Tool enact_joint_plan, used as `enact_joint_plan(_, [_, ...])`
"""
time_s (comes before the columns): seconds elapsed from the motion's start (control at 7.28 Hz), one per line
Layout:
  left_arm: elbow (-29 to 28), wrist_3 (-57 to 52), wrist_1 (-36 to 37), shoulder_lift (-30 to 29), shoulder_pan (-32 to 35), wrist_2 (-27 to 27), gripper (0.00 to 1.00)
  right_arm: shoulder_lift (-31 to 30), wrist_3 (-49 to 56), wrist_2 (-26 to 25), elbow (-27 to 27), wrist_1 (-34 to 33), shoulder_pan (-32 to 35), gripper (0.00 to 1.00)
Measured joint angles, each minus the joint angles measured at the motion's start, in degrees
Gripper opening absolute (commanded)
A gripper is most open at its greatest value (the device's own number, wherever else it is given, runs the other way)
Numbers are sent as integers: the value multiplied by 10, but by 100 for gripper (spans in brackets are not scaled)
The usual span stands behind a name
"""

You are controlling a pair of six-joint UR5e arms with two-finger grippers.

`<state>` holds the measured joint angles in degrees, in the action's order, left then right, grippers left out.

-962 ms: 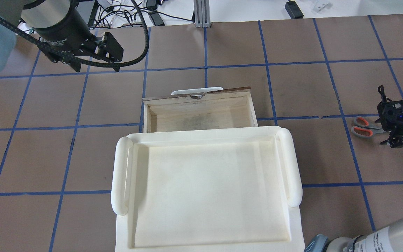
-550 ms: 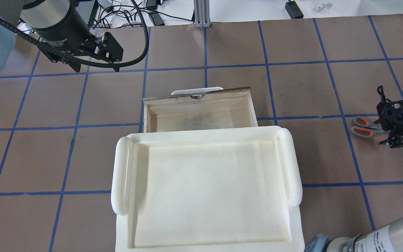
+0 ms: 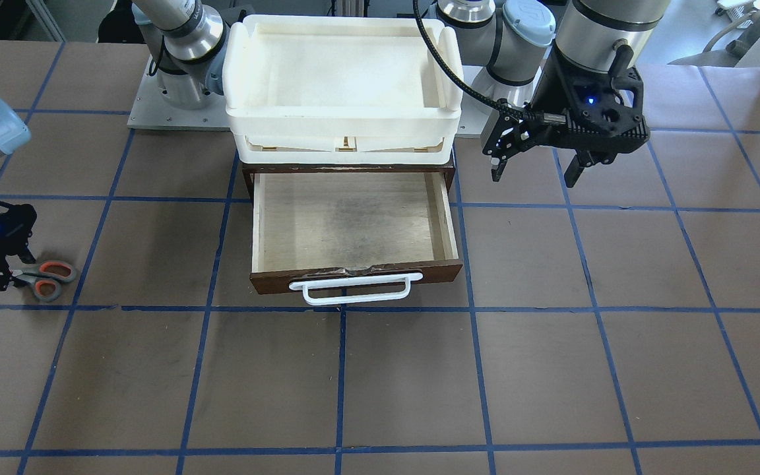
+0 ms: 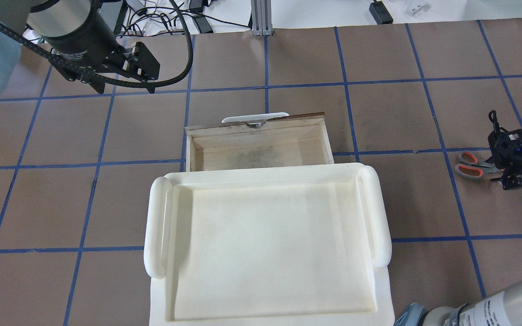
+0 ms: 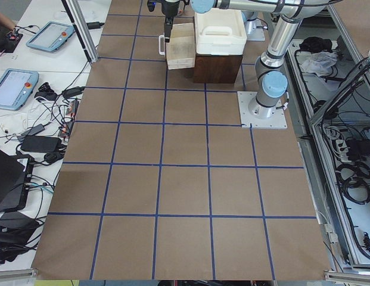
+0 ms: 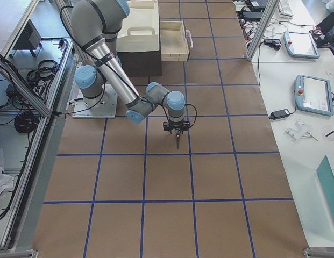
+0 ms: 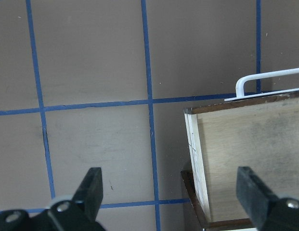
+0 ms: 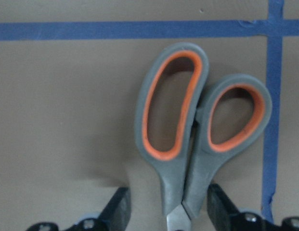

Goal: Put scissors in drawer and close it
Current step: 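Lower the right gripper onto the scissors handles and close it, then lift the scissors with the right gripper toward the drawer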

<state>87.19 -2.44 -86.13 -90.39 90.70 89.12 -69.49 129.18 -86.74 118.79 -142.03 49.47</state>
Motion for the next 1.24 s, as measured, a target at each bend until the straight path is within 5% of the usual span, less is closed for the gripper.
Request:
enact_joint_plan(0.55, [0,0,0,0,0,0,100,-3,-2,-2,-2,-2,0,37])
enact_joint_plan(1.24, [0,0,0,0,-1,0,100,-4,1,-1,-26,4,7,11])
